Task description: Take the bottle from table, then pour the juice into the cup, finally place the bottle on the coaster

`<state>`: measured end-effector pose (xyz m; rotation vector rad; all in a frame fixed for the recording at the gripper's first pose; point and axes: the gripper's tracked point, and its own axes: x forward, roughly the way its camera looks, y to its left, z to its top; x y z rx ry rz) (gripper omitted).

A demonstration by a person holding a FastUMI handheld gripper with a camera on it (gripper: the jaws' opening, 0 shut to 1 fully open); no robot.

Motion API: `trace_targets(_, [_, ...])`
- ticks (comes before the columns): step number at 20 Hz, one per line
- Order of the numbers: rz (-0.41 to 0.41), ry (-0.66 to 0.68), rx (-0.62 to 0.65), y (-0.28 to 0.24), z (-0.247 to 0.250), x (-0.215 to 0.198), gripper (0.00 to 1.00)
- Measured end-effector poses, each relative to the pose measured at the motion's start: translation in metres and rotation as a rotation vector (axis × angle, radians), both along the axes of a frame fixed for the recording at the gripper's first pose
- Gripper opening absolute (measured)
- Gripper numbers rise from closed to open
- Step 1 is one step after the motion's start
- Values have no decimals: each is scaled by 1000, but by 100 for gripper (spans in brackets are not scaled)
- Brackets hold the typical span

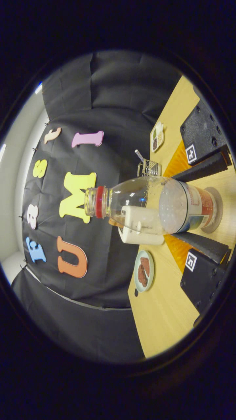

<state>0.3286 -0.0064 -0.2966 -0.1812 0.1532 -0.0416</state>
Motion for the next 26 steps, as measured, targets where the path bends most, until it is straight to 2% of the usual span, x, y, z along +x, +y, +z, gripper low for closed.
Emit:
trace_targets(9, [-4,41,61,-5,-24,5,88])
trace_targets(10, [-5,43,75,-5,-24,4,96])
trace_targets(11, [-7,41,85,-5,-23,3,100])
trace_targets(13, [-2,35,90,-4,-19,1,100])
trace_targets(18, [1,-13,88,-6,15,-15,100])
trace_targets(26, [-16,-77,106,-11,97,-61,100])
